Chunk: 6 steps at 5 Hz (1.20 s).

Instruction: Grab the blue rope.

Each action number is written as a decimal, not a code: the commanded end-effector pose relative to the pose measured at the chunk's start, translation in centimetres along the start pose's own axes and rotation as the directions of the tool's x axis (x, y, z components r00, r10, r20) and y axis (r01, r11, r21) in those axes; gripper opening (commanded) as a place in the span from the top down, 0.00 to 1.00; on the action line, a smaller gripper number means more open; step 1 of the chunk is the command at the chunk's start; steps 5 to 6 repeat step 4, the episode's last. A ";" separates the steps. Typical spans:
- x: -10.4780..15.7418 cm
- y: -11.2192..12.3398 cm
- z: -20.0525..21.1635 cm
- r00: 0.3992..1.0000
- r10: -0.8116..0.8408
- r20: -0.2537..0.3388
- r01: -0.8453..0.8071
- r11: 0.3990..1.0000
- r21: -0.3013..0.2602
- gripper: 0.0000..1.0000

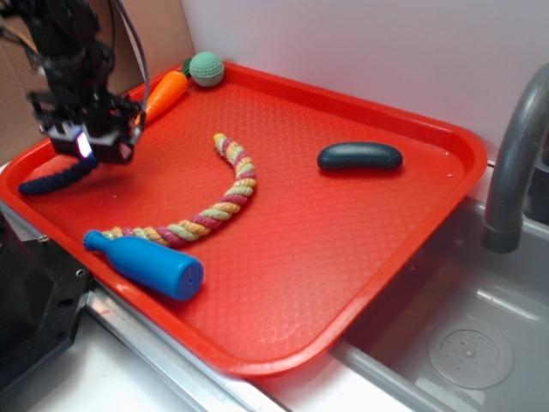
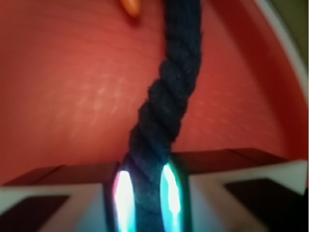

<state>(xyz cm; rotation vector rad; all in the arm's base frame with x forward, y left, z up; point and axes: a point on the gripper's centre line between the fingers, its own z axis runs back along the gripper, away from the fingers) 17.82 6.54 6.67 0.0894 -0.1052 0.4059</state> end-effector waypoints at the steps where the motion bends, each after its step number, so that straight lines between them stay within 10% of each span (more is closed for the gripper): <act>1: -0.5 -7.3 12.1 0.914 -0.399 0.065 0.405 0.905 -0.129 1.00; 3: -0.4 -7.9 16.6 0.946 -0.293 0.140 0.315 0.932 -0.181 1.00; 6: -0.2 -6.8 17.1 0.958 -0.246 0.150 0.264 0.958 -0.116 1.00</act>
